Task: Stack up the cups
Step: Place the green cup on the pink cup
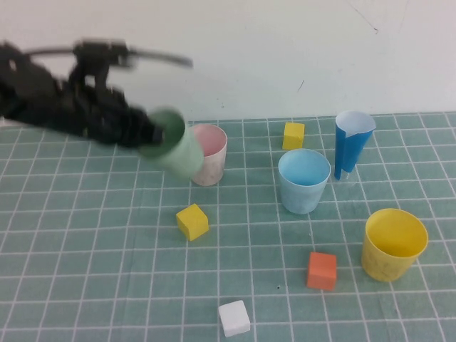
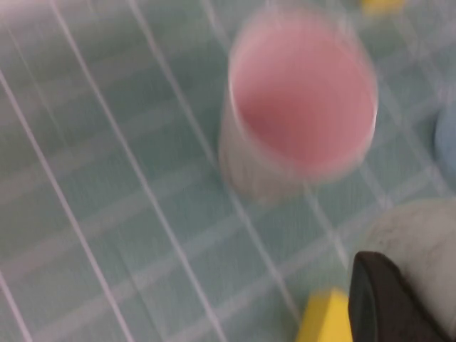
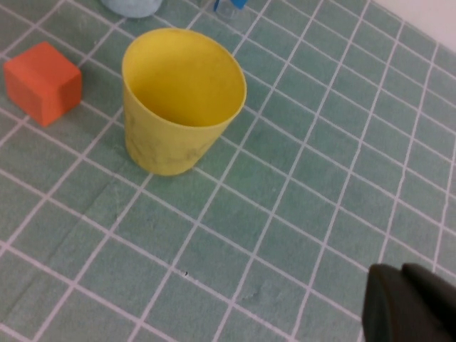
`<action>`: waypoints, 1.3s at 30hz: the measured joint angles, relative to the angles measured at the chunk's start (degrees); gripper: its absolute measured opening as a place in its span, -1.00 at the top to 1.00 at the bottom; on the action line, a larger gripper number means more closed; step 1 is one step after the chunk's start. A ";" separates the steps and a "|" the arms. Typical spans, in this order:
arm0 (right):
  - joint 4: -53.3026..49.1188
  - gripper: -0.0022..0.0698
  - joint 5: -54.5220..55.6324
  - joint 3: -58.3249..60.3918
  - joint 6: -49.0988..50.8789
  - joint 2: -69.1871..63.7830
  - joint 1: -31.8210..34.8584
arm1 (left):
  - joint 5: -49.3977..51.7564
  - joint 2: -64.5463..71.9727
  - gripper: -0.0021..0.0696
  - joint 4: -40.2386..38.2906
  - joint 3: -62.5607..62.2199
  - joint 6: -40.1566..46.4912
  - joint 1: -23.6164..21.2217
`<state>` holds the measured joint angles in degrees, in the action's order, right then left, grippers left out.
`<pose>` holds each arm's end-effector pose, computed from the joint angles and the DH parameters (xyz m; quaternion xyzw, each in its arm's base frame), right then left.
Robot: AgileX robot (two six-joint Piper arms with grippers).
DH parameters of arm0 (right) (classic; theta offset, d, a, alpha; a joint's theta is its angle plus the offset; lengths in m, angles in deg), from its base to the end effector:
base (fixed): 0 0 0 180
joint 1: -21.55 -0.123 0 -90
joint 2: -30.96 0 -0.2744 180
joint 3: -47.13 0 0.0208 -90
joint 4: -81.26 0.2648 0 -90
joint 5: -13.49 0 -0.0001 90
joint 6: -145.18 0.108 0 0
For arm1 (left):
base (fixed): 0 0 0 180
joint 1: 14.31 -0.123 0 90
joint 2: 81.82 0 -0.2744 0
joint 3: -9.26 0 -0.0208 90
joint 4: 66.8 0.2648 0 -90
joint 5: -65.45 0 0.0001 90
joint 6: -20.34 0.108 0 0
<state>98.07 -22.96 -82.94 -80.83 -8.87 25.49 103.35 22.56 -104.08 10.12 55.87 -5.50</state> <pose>0.1420 0.0088 0.2595 -0.2555 0.8470 -0.0705 0.4608 0.3865 -0.1006 0.2659 0.1751 0.8994 -0.1896 0.3529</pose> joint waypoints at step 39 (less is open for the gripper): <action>17.85 0.94 0.84 -0.78 -15.24 -6.16 0.00 | -2.38 12.54 0.85 36.15 -28.44 -29.39 8.09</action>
<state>115.93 -22.12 -83.72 -96.07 -15.02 25.49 100.97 35.10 -67.92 -18.31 26.48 2.59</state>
